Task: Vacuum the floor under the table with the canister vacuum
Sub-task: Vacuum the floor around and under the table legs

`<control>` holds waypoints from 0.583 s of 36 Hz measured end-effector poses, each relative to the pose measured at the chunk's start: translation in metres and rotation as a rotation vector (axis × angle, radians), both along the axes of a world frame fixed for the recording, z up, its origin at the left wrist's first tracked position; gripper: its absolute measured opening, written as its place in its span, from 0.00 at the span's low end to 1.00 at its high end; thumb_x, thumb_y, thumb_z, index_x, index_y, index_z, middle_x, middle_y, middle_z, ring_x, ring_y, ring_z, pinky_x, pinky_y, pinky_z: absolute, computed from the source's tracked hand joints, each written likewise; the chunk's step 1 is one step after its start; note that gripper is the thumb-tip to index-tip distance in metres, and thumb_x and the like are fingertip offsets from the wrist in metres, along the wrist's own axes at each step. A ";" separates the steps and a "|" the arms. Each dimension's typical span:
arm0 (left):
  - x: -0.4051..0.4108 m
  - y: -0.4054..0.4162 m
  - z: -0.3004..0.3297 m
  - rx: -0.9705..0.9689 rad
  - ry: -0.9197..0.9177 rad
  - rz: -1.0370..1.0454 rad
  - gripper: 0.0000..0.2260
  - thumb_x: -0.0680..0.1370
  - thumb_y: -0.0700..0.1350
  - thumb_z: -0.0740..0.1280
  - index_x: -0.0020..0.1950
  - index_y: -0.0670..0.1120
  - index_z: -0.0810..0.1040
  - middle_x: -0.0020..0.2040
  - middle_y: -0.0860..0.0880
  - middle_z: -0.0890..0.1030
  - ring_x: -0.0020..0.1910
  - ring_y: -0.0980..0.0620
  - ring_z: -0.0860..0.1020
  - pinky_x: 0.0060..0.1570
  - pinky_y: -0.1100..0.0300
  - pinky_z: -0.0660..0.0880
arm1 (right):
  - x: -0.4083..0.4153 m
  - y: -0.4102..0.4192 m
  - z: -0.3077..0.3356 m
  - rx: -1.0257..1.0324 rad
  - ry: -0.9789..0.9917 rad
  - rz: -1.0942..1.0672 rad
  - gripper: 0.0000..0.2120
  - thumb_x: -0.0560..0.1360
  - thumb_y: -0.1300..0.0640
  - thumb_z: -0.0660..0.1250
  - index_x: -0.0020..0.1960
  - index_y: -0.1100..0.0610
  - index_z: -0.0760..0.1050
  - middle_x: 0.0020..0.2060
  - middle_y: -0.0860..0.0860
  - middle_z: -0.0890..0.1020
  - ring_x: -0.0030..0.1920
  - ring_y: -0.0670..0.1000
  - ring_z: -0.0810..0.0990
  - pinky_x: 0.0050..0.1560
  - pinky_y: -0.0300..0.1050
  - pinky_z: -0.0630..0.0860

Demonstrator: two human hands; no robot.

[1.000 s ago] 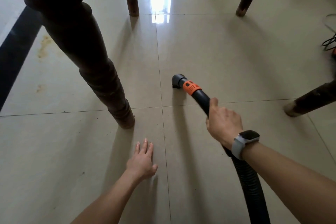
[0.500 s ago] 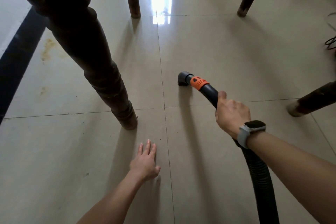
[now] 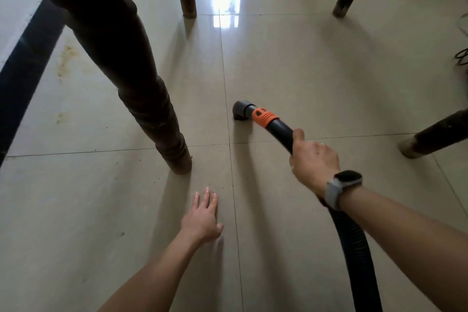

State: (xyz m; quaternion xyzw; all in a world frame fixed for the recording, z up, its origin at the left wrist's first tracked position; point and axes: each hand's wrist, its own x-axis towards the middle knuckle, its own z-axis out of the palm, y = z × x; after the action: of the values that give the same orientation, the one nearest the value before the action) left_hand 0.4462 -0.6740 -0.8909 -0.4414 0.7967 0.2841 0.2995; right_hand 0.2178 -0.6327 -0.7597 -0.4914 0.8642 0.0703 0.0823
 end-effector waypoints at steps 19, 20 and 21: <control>0.000 -0.001 0.001 0.019 0.008 0.000 0.36 0.80 0.54 0.59 0.79 0.49 0.39 0.78 0.50 0.36 0.77 0.46 0.37 0.73 0.50 0.56 | 0.000 0.003 0.013 0.026 -0.008 0.006 0.17 0.78 0.59 0.59 0.64 0.59 0.59 0.47 0.57 0.79 0.41 0.59 0.77 0.37 0.48 0.68; 0.001 -0.002 0.001 0.022 0.011 0.002 0.36 0.80 0.54 0.59 0.79 0.49 0.39 0.78 0.50 0.36 0.77 0.46 0.37 0.73 0.50 0.56 | 0.001 0.009 0.014 0.034 -0.006 0.011 0.17 0.78 0.58 0.59 0.64 0.59 0.58 0.46 0.56 0.78 0.40 0.57 0.75 0.37 0.47 0.68; 0.001 -0.003 0.001 0.025 0.014 0.001 0.36 0.80 0.54 0.59 0.79 0.49 0.39 0.78 0.50 0.36 0.77 0.46 0.37 0.73 0.50 0.56 | 0.000 0.015 0.016 0.044 -0.006 0.008 0.17 0.79 0.57 0.59 0.64 0.59 0.58 0.45 0.56 0.77 0.39 0.56 0.73 0.37 0.47 0.68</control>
State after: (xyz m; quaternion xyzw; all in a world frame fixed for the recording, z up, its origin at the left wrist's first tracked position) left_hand 0.4471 -0.6768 -0.8902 -0.4363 0.7949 0.2970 0.2993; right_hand 0.2180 -0.6181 -0.7433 -0.4932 0.8601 0.0884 0.0953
